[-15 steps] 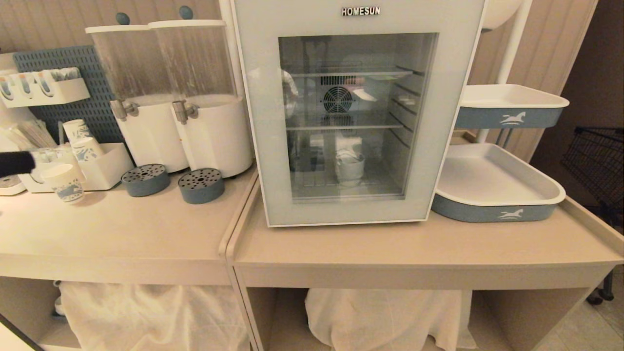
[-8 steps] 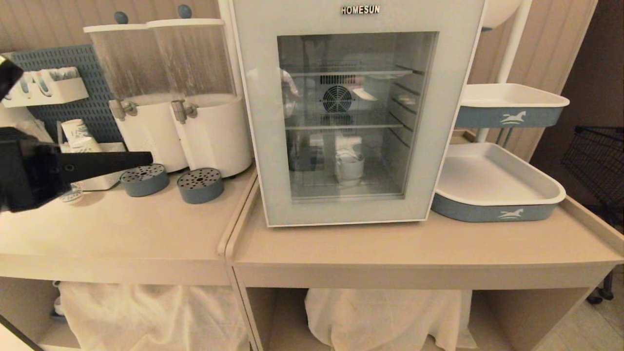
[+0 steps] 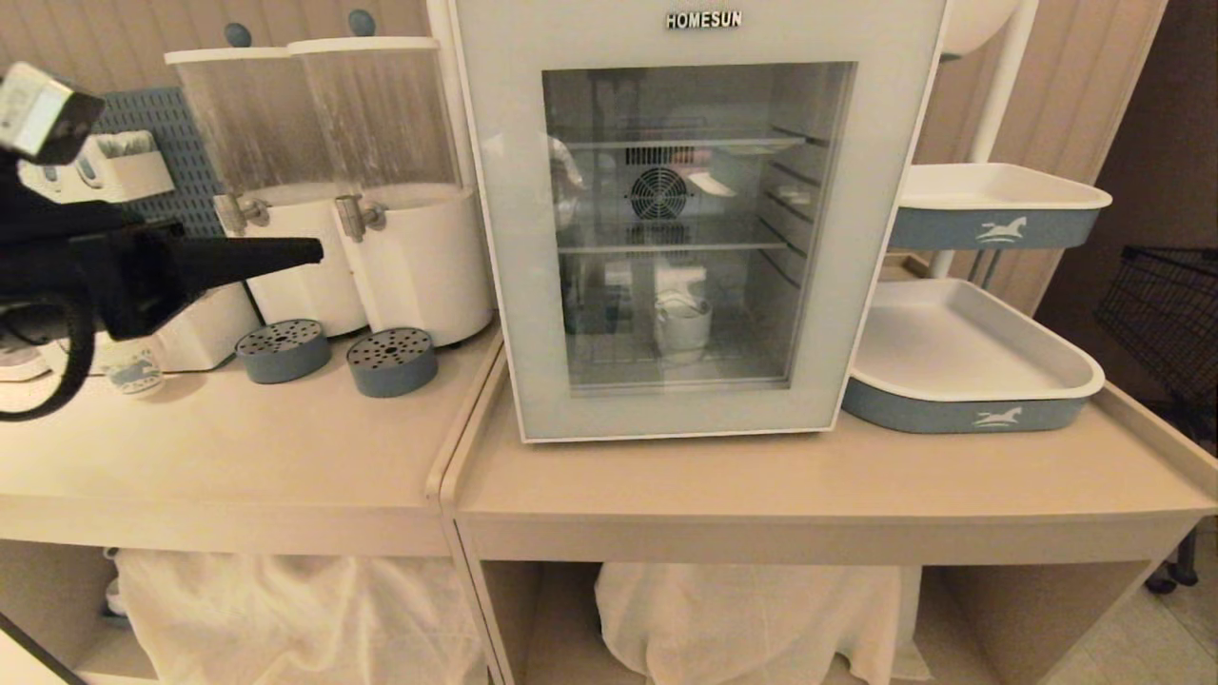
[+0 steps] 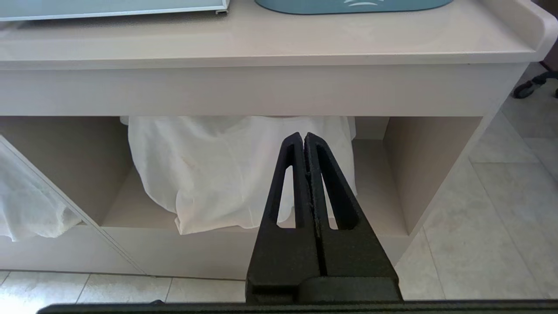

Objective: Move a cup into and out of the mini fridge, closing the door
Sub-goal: Open the freezer door

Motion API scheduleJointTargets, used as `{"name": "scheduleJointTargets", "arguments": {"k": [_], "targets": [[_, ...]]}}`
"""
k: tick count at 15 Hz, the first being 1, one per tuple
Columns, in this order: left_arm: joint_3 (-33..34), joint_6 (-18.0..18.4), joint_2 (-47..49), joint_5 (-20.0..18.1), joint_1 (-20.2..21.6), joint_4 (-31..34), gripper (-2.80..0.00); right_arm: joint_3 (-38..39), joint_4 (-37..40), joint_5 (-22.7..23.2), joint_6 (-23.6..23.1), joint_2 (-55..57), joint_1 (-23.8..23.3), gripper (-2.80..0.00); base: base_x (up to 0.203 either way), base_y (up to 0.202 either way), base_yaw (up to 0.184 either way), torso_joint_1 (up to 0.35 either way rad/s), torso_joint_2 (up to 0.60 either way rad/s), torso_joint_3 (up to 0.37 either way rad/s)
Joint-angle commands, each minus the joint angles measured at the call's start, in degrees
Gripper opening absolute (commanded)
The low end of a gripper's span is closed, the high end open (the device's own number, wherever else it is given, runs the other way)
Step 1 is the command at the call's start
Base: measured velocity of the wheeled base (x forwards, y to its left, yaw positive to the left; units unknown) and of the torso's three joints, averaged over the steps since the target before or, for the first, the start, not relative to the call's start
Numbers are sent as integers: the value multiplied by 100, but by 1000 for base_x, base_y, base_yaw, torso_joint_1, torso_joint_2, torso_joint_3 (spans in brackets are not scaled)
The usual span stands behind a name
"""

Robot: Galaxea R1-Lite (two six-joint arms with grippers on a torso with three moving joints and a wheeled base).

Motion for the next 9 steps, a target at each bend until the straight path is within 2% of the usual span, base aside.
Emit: {"name": "scheduleJointTargets", "arguments": {"k": [1, 2, 3, 9], "targets": [[-294, 268, 639, 228, -69, 17, -280, 0, 7, 3, 1, 8, 0, -280, 0, 0, 0, 0, 0, 0], [-401, 397, 850, 511, -97, 129, -280, 0, 7, 3, -7, 8, 0, -280, 0, 0, 0, 0, 0, 0], [-434, 453, 1008, 640, -126, 304, -280, 0, 7, 3, -7, 8, 0, -280, 0, 0, 0, 0, 0, 0], [-198, 643, 1503, 667, -252, 356, -280, 0, 7, 3, -7, 8, 0, -280, 0, 0, 0, 0, 0, 0]]}}
